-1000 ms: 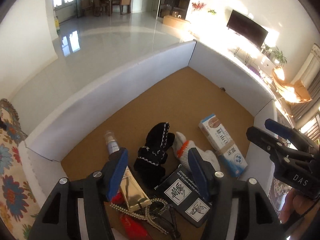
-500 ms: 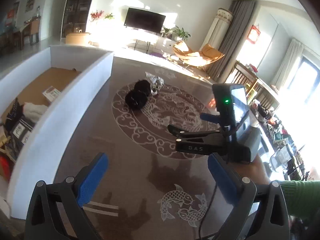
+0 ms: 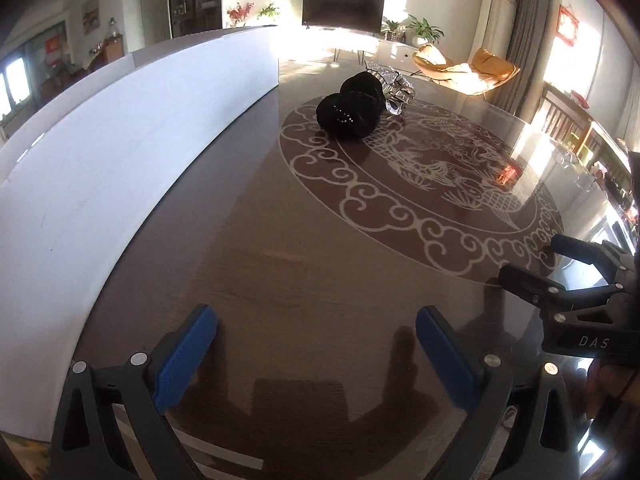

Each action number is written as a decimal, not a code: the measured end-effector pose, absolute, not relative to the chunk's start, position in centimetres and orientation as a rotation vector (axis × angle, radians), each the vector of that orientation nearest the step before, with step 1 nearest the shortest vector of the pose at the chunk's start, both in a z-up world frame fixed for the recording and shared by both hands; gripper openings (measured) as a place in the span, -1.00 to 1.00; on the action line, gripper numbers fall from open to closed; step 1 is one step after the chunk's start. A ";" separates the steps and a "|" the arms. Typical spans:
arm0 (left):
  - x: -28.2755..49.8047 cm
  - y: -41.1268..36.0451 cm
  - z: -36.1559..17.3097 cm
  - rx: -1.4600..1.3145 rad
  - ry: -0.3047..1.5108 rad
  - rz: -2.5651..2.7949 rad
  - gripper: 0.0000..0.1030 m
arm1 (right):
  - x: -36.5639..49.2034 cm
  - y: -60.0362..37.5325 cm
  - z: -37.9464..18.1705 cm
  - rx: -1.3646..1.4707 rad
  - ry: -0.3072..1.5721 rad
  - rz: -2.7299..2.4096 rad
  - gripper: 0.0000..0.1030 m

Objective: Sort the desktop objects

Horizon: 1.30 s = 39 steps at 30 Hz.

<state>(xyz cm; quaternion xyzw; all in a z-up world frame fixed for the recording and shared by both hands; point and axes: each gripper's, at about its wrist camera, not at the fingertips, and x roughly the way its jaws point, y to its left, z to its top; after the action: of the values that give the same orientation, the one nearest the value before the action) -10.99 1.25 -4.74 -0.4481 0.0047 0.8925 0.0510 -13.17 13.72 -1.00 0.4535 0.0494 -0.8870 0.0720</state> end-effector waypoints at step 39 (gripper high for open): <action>-11.0 1.9 -5.1 -1.379 0.074 2.707 1.00 | -13.1 13.6 -1.1 1.369 0.134 -2.661 1.00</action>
<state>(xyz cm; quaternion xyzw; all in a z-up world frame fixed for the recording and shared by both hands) -11.04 1.86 -5.08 -0.4532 0.0245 0.8896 0.0512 -13.10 13.61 -1.07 0.4558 0.0447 -0.8860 0.0727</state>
